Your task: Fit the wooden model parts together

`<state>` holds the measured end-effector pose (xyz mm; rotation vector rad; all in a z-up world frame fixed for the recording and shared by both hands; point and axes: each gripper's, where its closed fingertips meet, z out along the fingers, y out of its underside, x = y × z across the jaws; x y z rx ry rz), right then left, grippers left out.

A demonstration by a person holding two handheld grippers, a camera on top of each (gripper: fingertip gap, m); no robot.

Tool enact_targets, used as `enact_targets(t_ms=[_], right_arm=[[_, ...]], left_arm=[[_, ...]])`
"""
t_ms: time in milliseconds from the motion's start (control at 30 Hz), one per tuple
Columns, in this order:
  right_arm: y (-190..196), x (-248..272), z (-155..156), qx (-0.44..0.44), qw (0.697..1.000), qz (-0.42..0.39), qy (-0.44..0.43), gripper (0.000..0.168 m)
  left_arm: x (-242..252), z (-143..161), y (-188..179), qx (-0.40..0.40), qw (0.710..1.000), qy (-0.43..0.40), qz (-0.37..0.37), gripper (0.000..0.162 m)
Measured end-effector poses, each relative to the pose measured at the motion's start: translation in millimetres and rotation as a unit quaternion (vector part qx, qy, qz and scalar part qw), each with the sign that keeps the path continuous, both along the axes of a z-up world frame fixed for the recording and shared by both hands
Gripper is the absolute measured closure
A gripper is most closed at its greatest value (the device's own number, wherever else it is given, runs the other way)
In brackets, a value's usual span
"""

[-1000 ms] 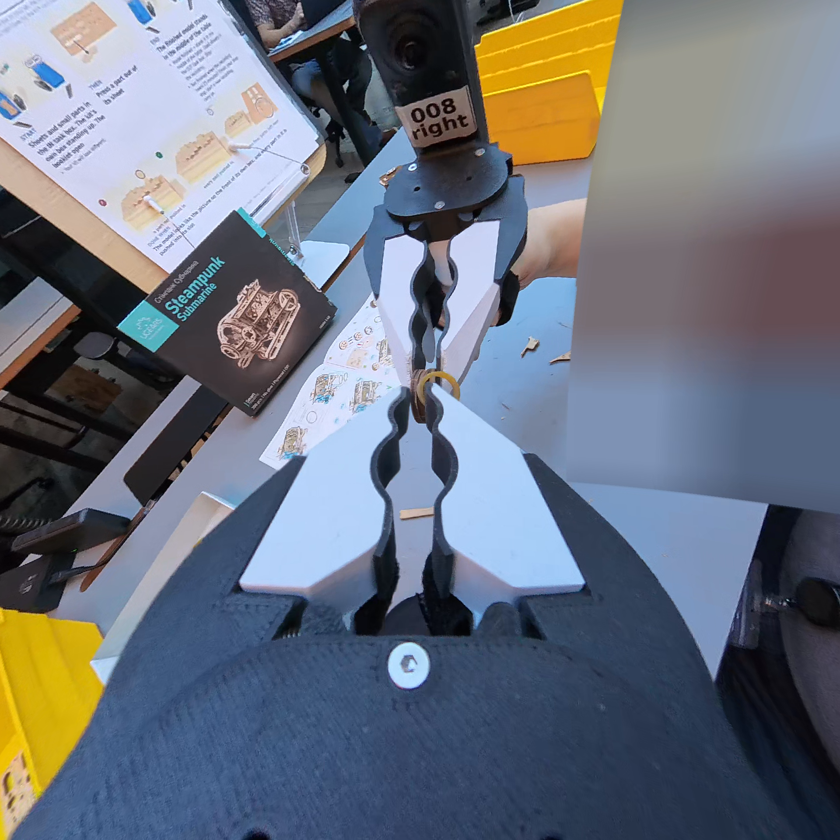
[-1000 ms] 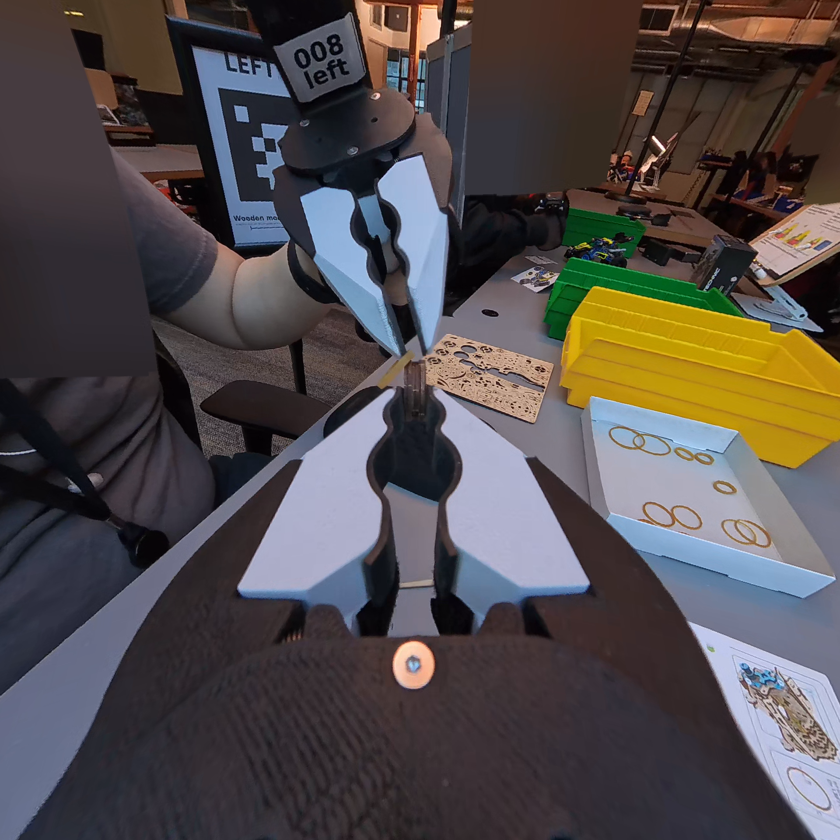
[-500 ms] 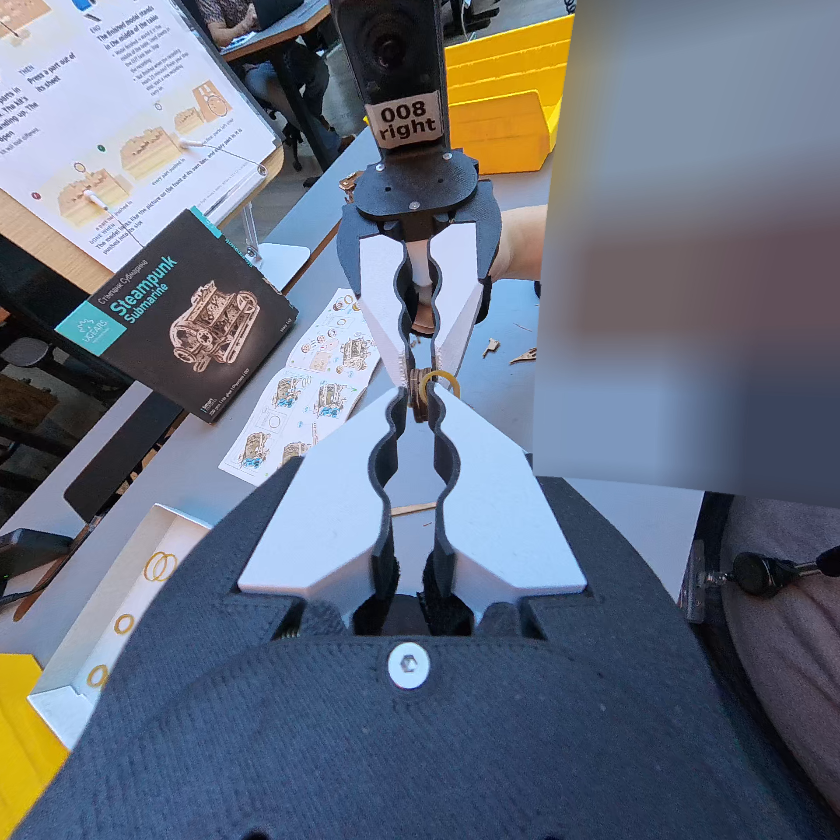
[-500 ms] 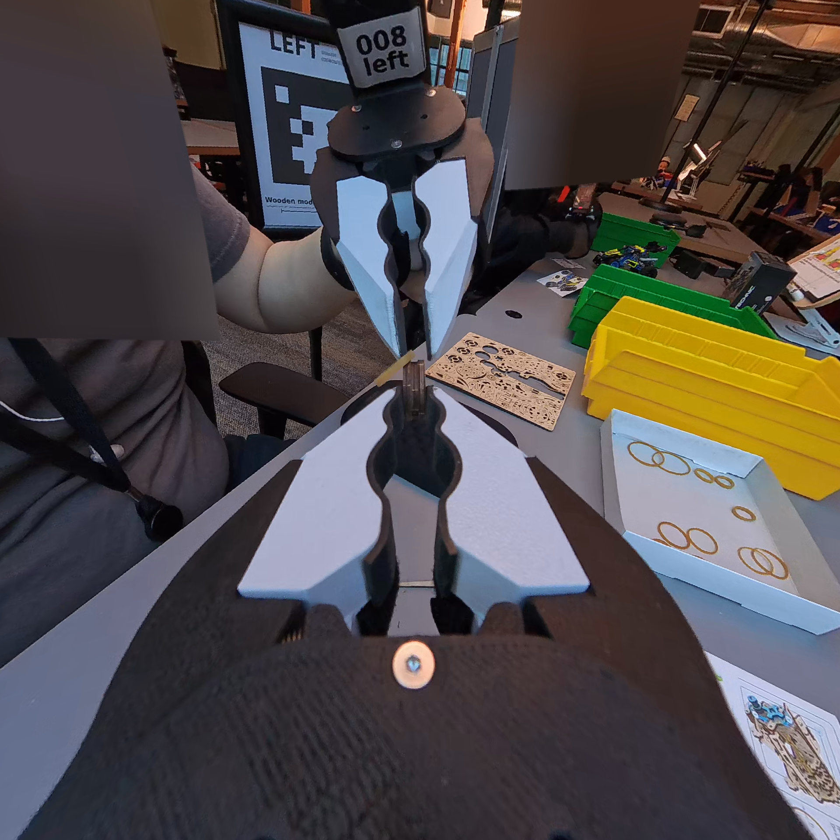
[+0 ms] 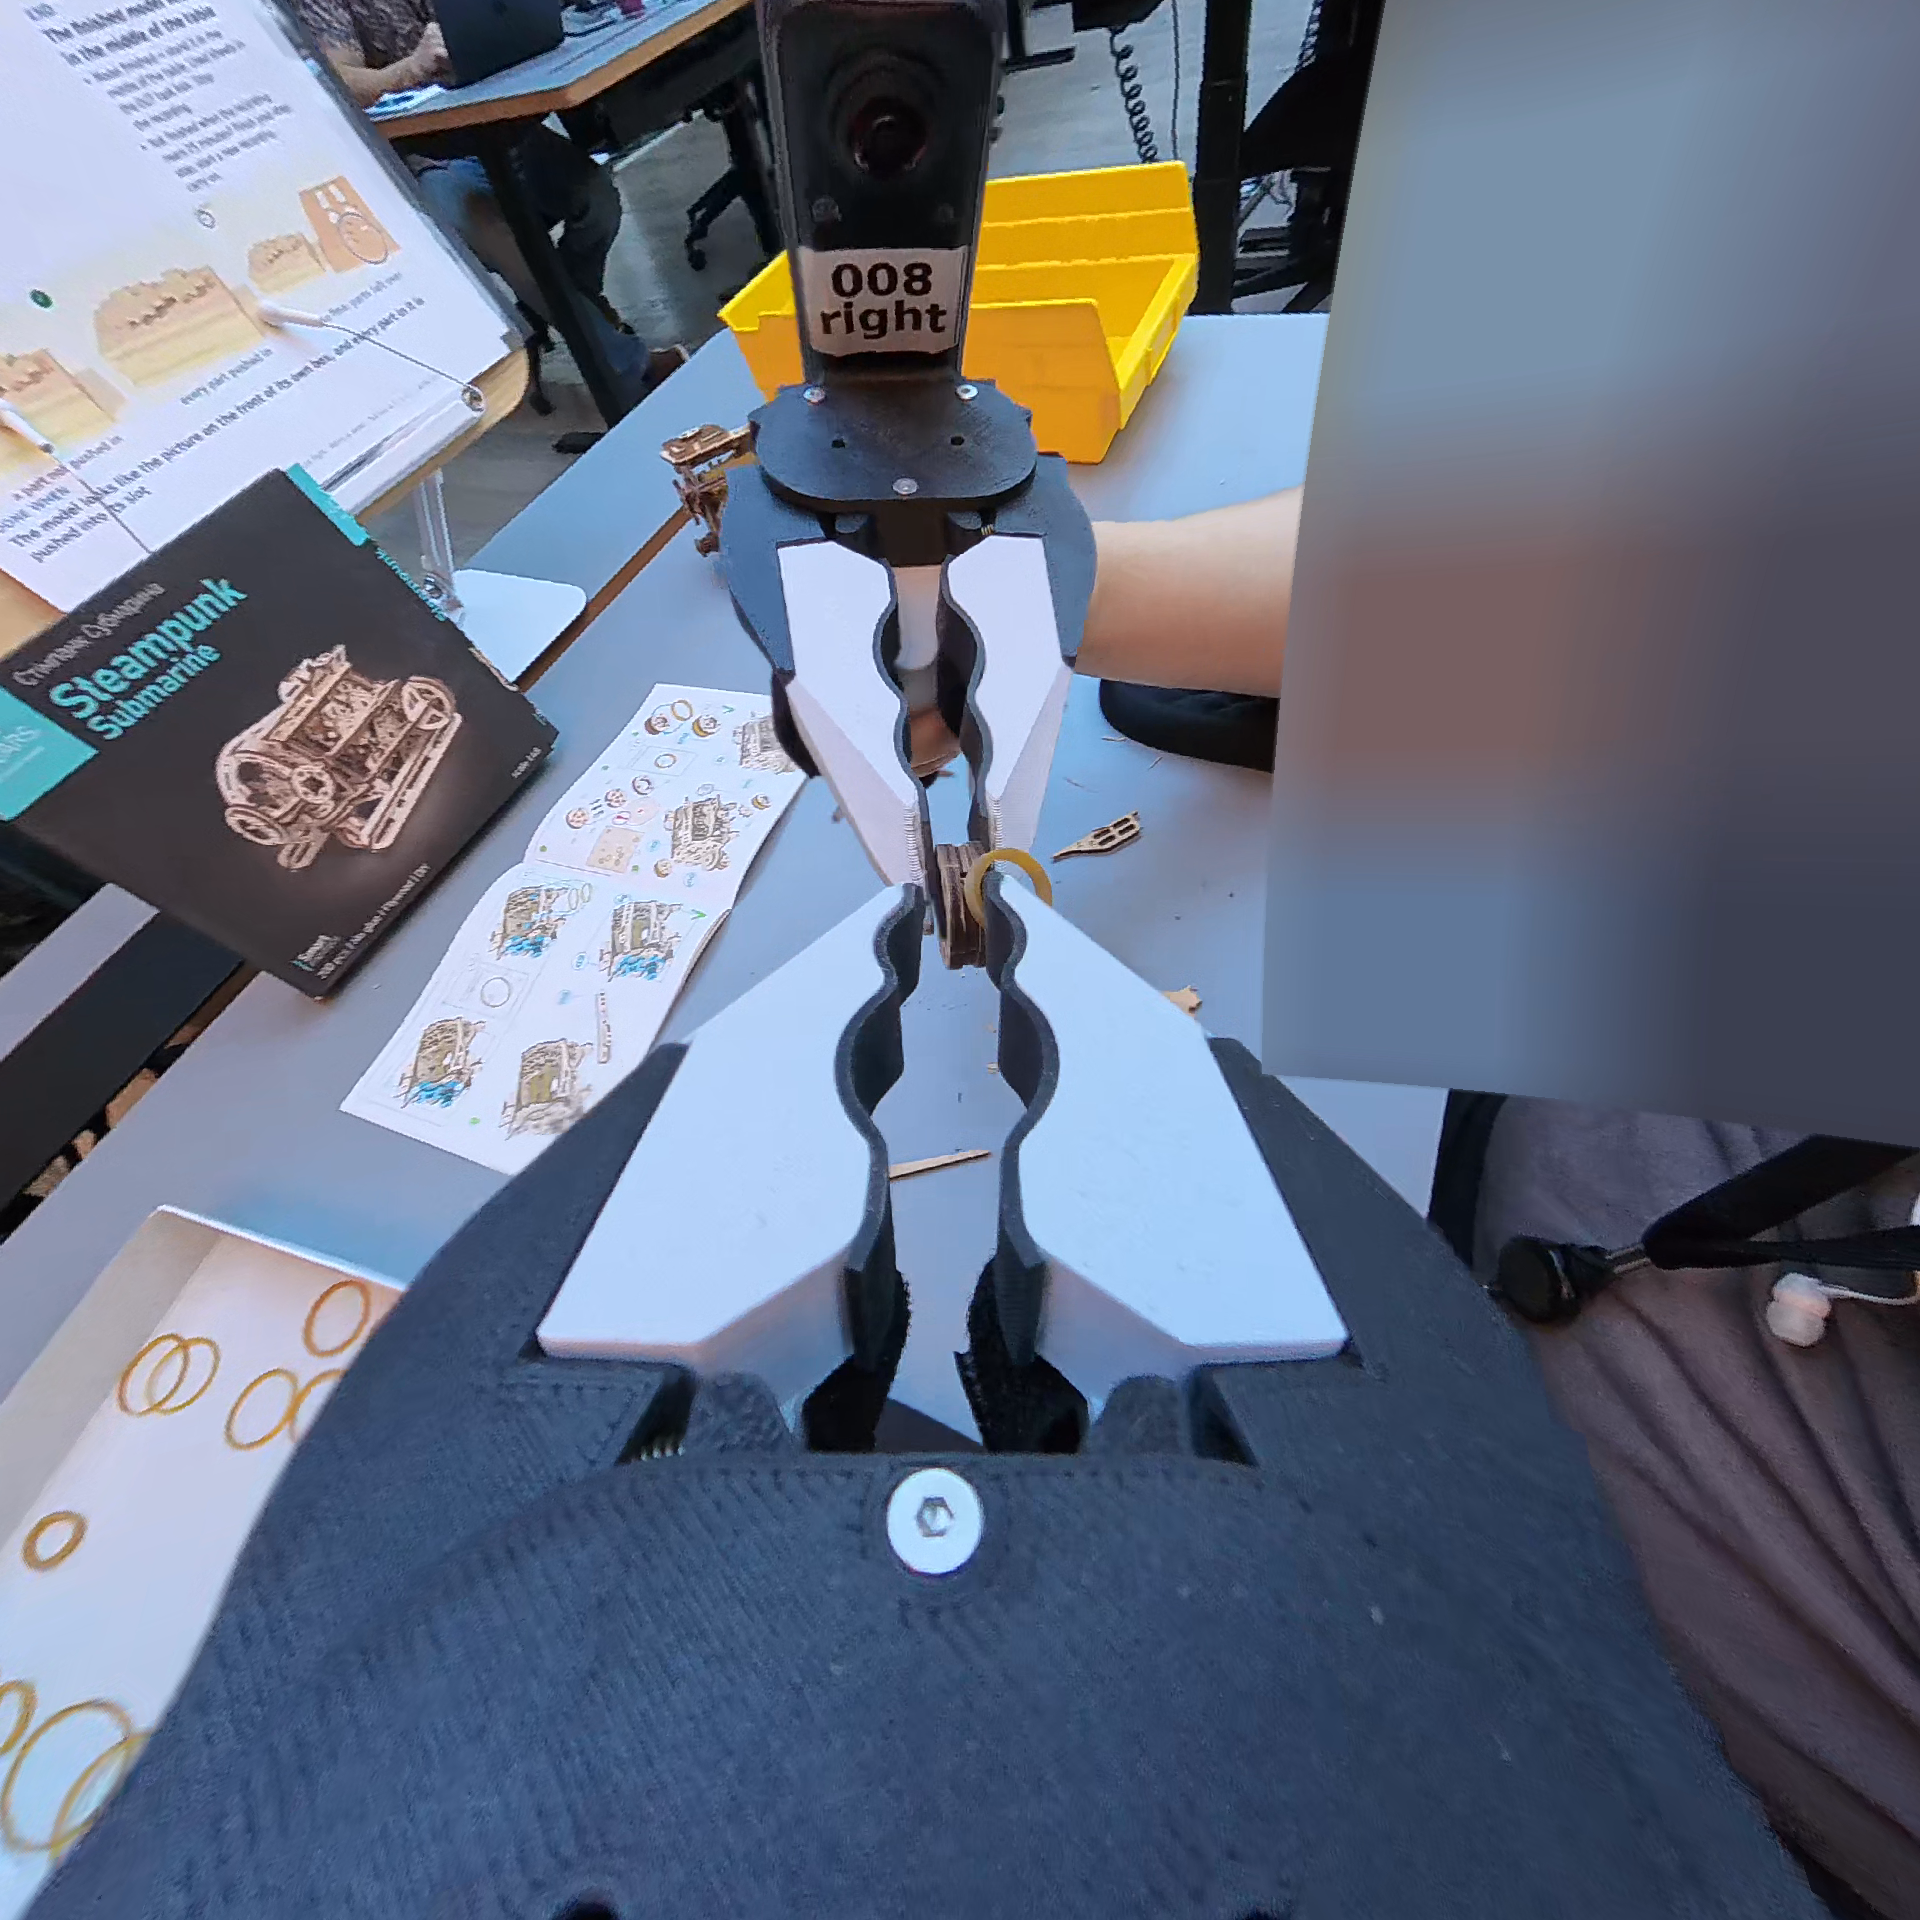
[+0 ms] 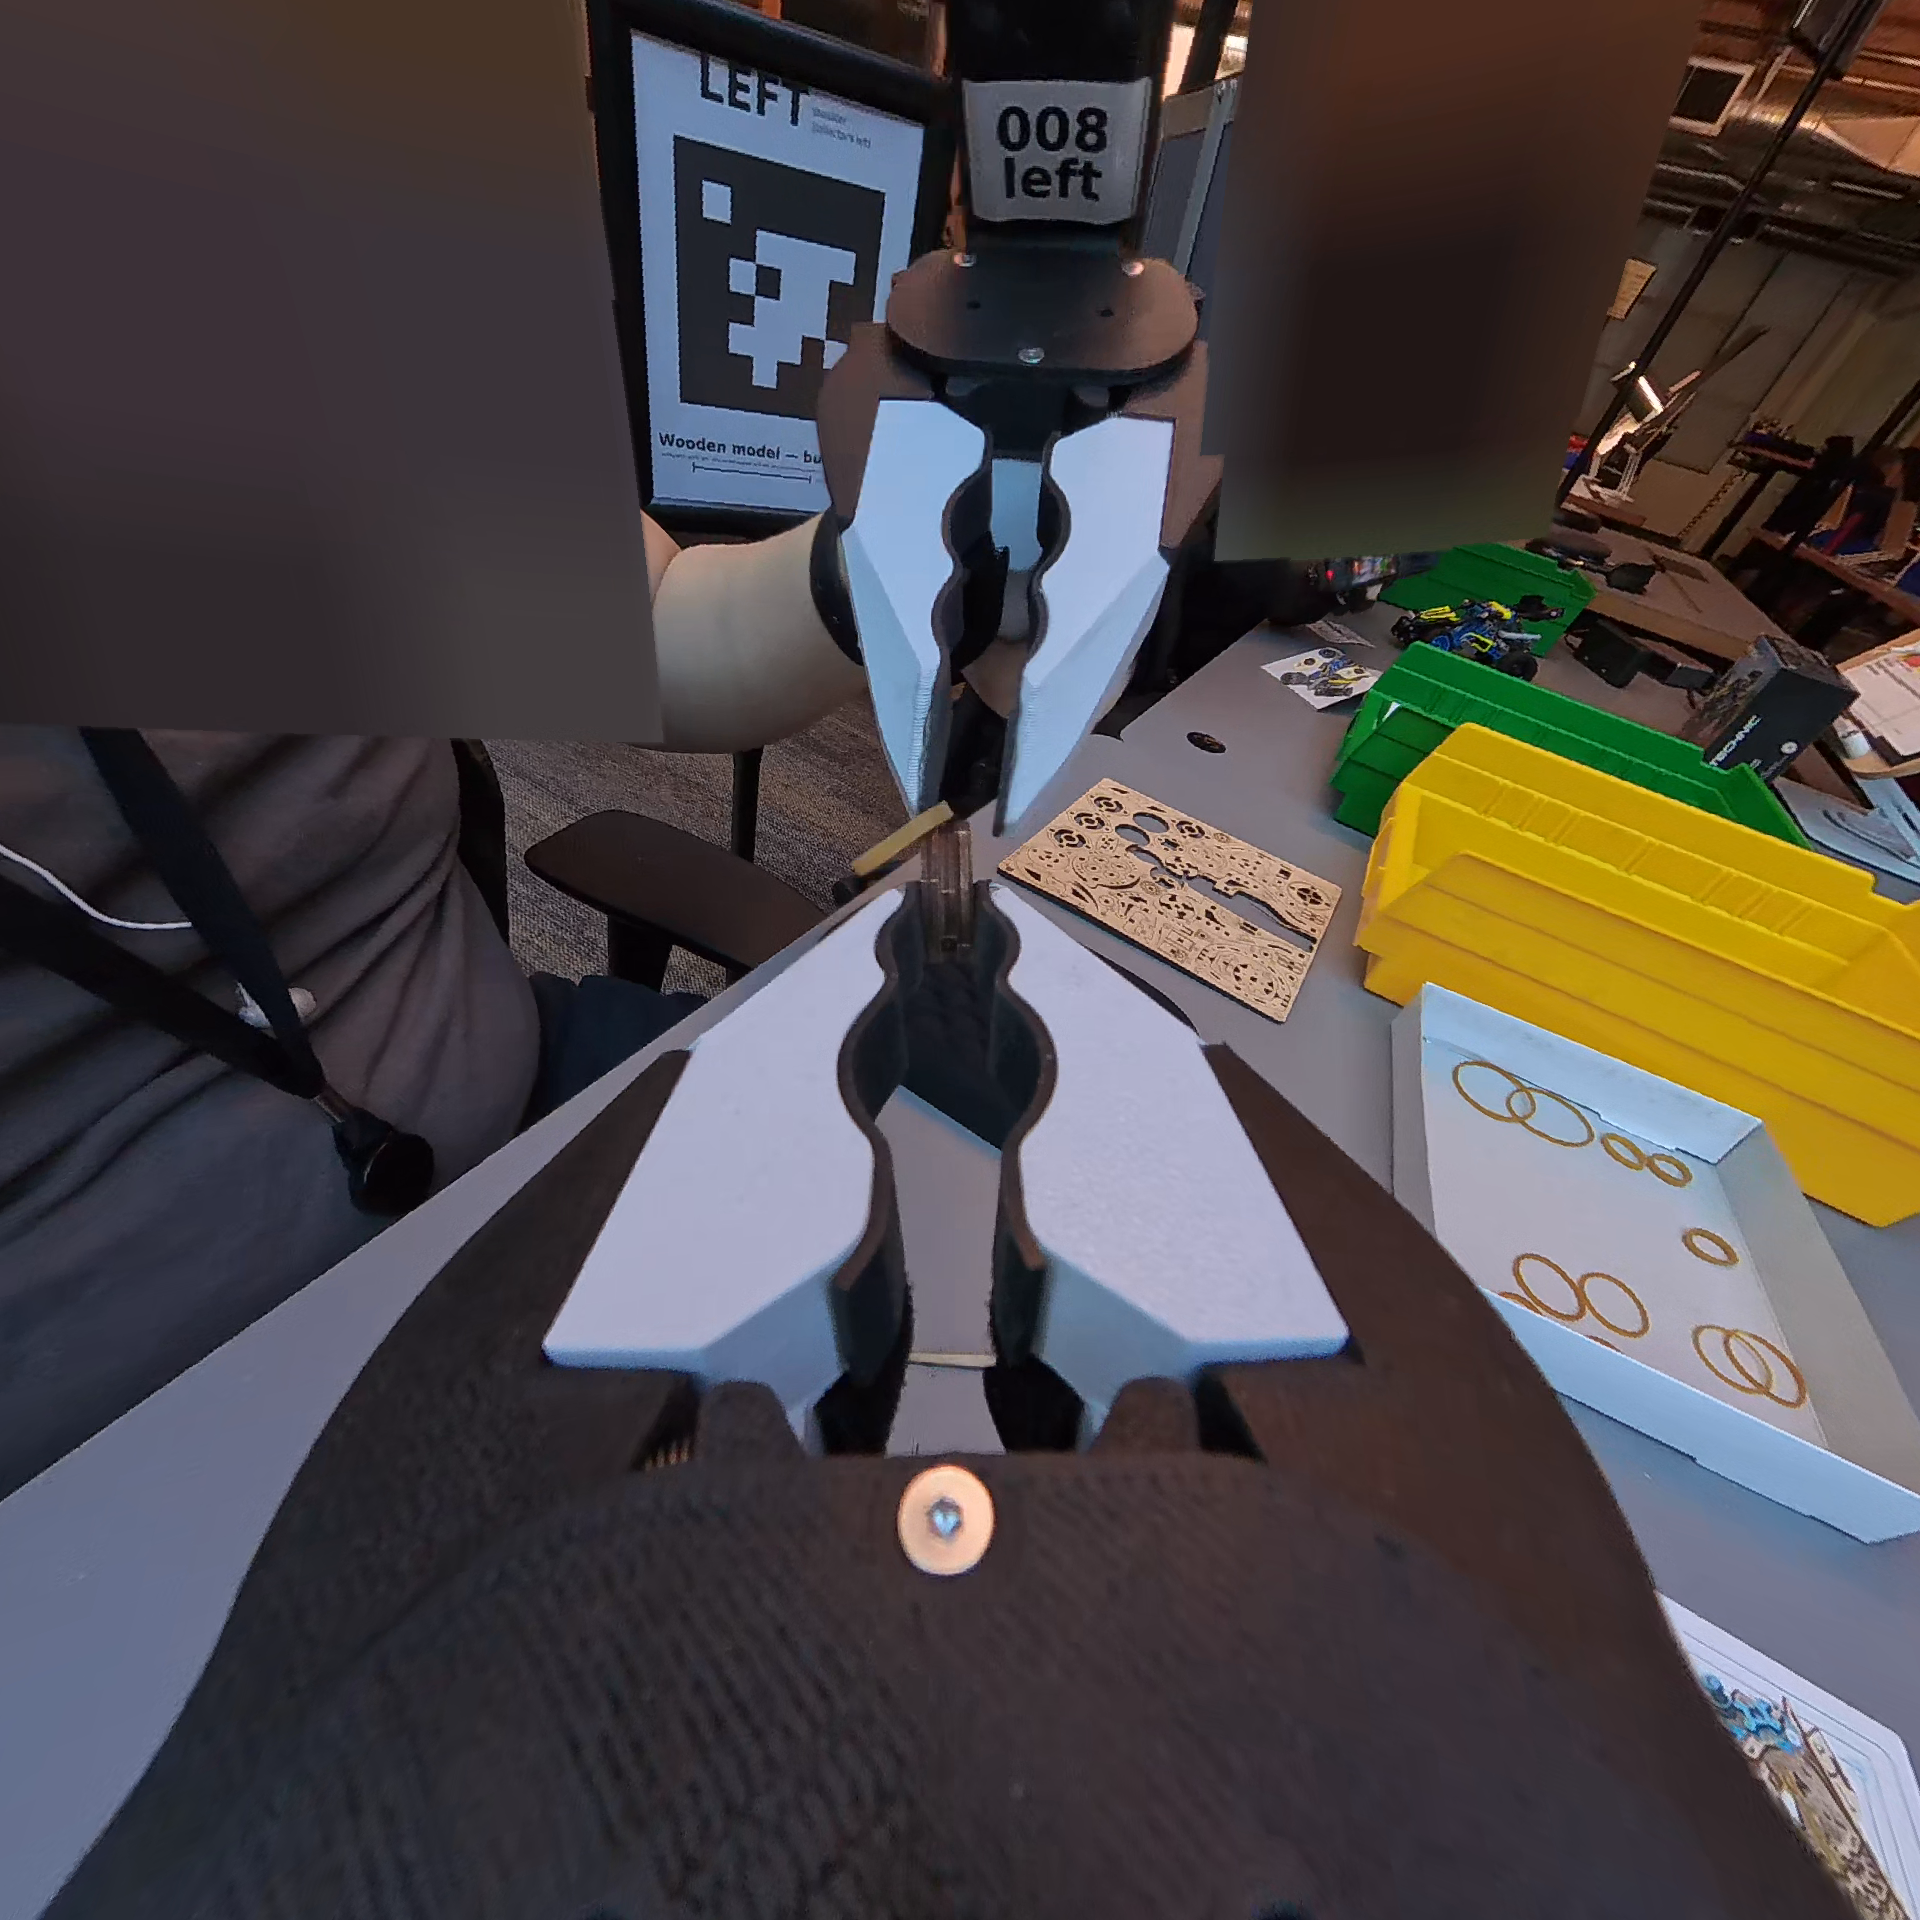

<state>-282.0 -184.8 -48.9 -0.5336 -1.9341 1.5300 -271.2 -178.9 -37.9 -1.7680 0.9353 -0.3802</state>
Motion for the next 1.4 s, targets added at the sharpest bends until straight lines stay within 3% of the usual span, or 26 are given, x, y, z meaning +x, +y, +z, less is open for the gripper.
enact_targets(t_ms=[333, 833, 1400], right_arm=[[-12, 5, 2, -0.026, 0.999, 0.037, -0.014, 0.161], [-4, -4, 7, -0.125, 0.99, 0.039, -0.059, 0.161], [0, -8, 8, -0.061, 0.998, -0.007, -0.024, 0.162]], left_arm=[[4, 3, -9, -0.04, 0.997, -0.046, -0.044, 0.157], [-2, 7, -2, -0.044, 0.997, -0.057, -0.029, 0.154], [-4, -1, 0, -0.048, 0.997, -0.059, -0.031, 0.154]])
